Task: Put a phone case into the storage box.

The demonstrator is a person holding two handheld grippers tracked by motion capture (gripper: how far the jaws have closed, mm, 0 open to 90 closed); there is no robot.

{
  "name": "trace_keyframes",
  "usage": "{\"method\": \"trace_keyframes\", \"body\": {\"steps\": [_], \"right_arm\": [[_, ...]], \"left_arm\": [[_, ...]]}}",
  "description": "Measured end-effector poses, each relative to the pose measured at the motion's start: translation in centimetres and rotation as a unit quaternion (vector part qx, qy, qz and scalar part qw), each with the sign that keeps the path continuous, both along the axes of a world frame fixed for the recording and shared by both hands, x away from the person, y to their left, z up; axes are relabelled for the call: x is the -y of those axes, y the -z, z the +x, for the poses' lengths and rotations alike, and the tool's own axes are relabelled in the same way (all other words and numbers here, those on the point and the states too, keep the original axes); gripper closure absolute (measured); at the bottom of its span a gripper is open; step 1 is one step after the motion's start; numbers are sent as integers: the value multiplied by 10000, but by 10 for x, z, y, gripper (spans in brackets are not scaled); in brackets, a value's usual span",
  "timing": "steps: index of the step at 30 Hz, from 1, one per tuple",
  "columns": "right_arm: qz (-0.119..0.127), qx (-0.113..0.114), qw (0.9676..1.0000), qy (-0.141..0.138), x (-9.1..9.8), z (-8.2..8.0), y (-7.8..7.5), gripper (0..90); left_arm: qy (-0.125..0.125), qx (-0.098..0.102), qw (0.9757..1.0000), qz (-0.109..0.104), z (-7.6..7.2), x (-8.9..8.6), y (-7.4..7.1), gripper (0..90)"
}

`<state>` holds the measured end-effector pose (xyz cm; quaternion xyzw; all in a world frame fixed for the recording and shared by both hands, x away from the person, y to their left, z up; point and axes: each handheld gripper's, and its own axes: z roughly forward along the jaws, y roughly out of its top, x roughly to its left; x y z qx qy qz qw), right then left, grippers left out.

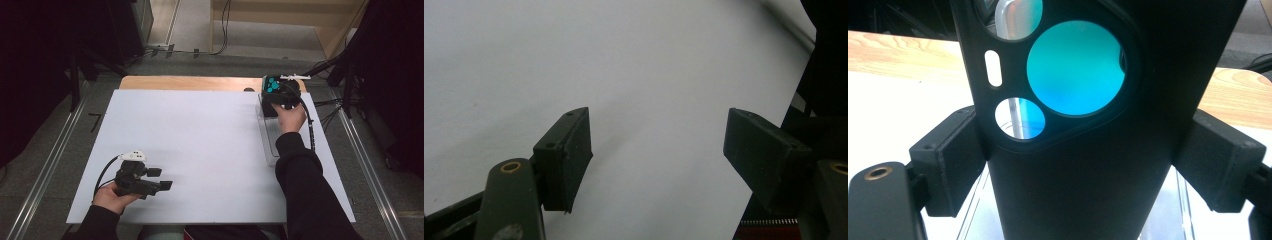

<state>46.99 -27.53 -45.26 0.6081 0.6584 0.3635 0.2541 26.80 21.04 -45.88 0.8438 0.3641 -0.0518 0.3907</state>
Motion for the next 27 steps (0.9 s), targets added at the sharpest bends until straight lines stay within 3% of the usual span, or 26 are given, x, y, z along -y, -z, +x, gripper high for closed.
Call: {"method": "trace_keyframes", "body": {"steps": [8,12,20,27], "right_arm": [[84,56,9999,-65,1,3,3,98],[292,-27,9995,-150,5,4,5,0],[252,-52,9992,-302,6,-1,-3,0],[437,-488,9968,-461,3,-14,-15,0]], "left_arm": [[19,-14,10000,9,1,1,0,275],[22,-9,10000,8,1,2,0,275],[37,-9,10000,4,1,2,-1,275],[-1,-20,10000,14,2,2,-1,275]]}}
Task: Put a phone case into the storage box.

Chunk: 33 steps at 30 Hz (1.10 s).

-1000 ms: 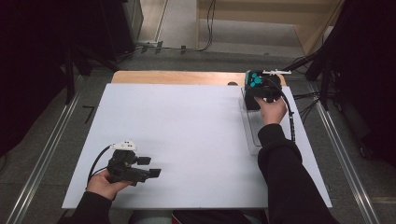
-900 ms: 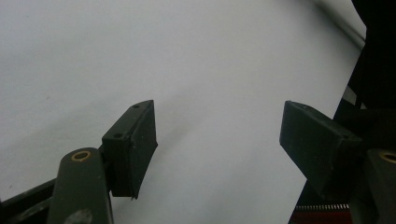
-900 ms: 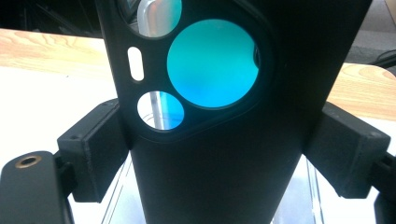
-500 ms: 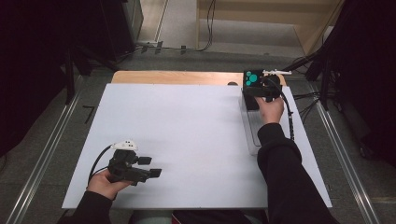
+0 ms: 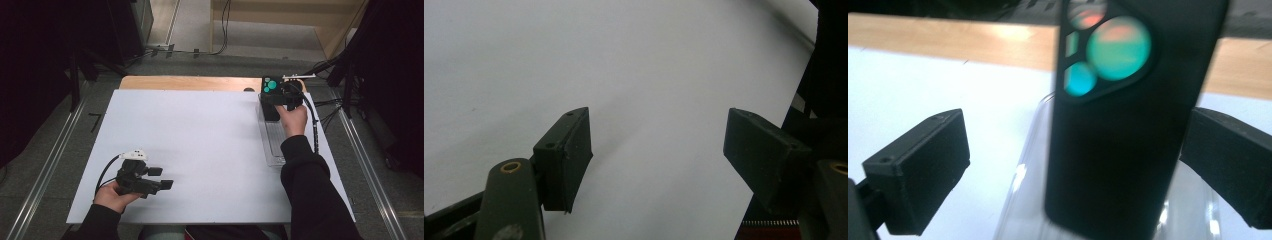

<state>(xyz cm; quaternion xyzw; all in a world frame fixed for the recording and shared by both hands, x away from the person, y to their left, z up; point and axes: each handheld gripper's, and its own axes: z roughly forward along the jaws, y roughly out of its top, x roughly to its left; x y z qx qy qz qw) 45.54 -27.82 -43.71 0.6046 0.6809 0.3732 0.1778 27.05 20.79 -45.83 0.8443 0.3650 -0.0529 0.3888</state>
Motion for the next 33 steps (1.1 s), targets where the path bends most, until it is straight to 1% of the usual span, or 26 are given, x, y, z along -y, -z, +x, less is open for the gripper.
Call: {"method": "trace_keyframes", "body": {"steps": [2,5,9,11,12,13,14,16,18,21,22,23,24,26,27,29,33], "right_arm": [[-13,-88,9999,-124,-4,-4,-3,0],[70,-50,9996,-267,-9,-12,-7,0],[60,-48,9988,-483,-15,-20,-12,0],[127,-79,9983,-572,-18,-23,-14,0],[154,-137,9978,-629,-19,-25,-15,0],[226,-145,9970,-725,-21,-27,-16,9],[244,-132,9963,-818,-23,-29,-16,53],[124,-129,9961,-864,-29,-34,-18,59],[71,-123,9948,-1008,-35,-37,-19,59],[95,-168,9928,-1182,-42,-43,-19,60],[84,-191,9920,-1245,-44,-45,-19,73],[24,-213,9914,-1289,-47,-47,-19,127],[-12,-185,9915,-1289,-49,-49,-18,129],[77,-207,9905,-1354,-54,-52,-17,129],[79,-218,9896,-1421,-56,-52,-16,129],[60,-241,9887,-1476,-59,-56,-15,129],[254,-235,9852,-1680,-63,-63,-15,130]], "left_arm": [[8,13,10000,5,1,0,0,275],[3,-2,10000,-14,2,0,-1,275],[-9,-8,10000,-25,3,0,-1,275],[-14,-10,10000,-22,3,0,-1,275],[-13,-20,10000,-30,4,0,-1,275],[-19,-16,10000,-30,4,0,-1,275],[-25,-13,10000,-31,4,0,-1,275],[-16,-14,10000,-38,5,0,-1,274],[-7,-33,10000,-33,5,0,-1,274],[-8,-19,10000,-25,5,0,-1,275],[-4,-18,10000,-26,5,-1,-1,274],[-3,-22,10000,-20,6,-1,-1,274],[-11,-21,10000,-22,6,-1,-1,274],[-24,-22,10000,-28,6,0,-1,274],[-26,-21,10000,-33,6,0,-1,275],[-10,-27,10000,-34,5,0,-1,274],[-15,-28,10000,-46,6,0,-2,274]]}}
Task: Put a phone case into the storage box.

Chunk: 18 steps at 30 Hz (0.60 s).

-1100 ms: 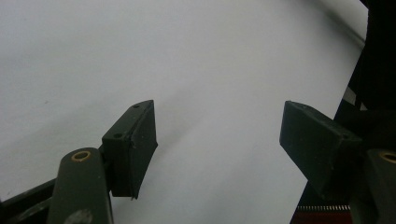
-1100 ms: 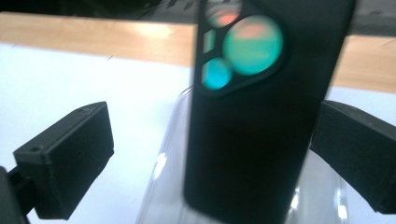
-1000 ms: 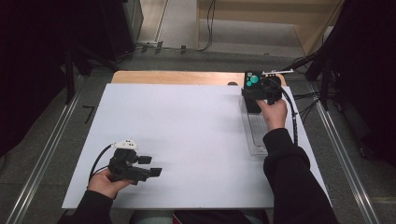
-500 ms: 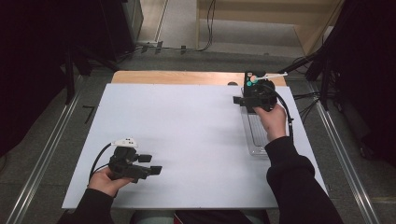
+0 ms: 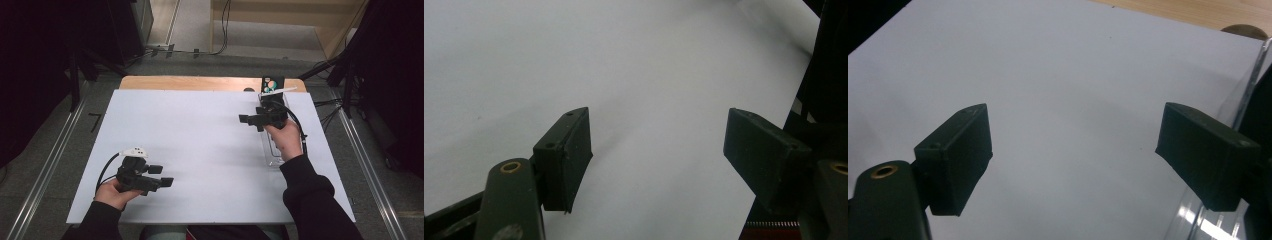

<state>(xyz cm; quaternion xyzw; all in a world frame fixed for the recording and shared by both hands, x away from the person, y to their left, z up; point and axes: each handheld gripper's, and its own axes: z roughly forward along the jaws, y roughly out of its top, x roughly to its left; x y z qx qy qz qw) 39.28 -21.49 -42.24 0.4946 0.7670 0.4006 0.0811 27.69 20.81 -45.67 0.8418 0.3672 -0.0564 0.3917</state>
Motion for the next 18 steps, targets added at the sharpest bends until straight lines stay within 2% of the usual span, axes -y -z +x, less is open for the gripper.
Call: {"method": "trace_keyframes", "body": {"steps": [4,8,18], "right_arm": [[107,-20,9998,-145,-3,-8,0,129],[-19,-54,9996,-279,-8,-18,0,130],[-59,5,9968,-795,-14,-44,8,137]], "left_arm": [[8,-3,10000,0,1,-1,0,275],[6,-6,10000,-21,1,-1,-1,274],[12,15,10000,-35,1,-1,-1,274]]}}
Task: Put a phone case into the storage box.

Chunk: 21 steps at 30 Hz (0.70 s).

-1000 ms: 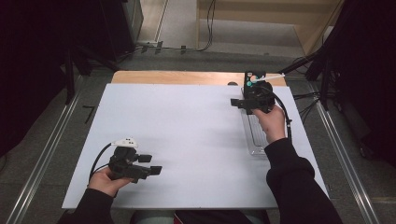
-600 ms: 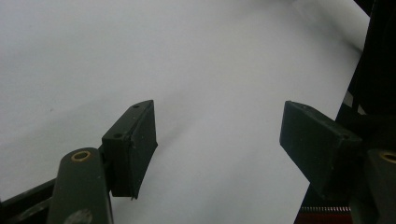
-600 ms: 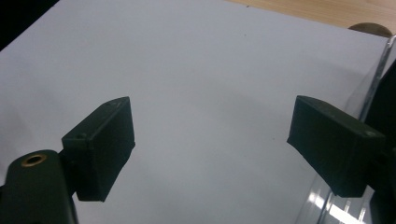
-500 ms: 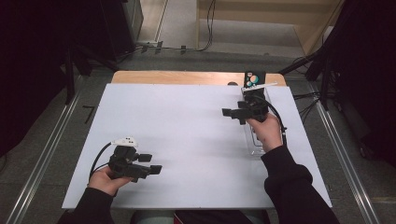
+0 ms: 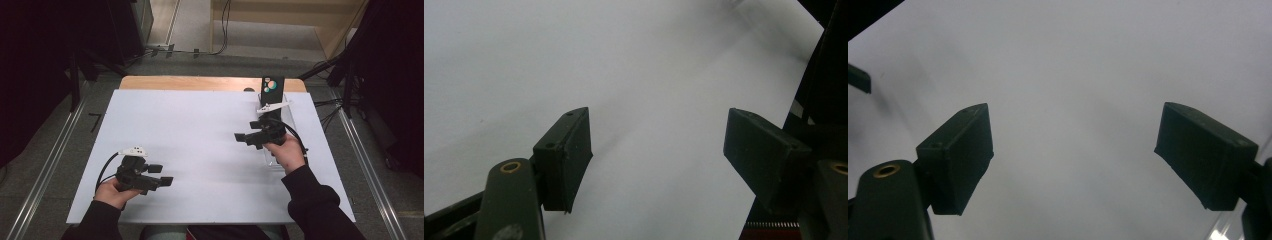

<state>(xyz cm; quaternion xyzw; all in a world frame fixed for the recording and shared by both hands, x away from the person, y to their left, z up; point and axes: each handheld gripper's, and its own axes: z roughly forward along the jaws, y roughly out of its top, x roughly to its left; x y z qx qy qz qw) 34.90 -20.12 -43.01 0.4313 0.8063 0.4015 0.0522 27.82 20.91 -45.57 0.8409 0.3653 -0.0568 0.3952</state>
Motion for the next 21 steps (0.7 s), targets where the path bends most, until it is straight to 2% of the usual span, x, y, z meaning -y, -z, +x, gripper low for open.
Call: {"method": "trace_keyframes", "body": {"steps": [3,14,18,21], "right_arm": [[-33,-55,9999,-97,0,-8,3,172],[-96,-151,9989,-443,2,-33,8,181],[-152,-102,9977,-650,4,-41,13,185],[-154,-138,9976,-658,7,-46,16,186]], "left_arm": [[8,-9,10000,9,0,0,0,274],[21,-7,10000,3,0,1,0,274],[29,0,10000,-8,0,1,0,275],[31,3,10000,-10,0,2,0,274]]}}
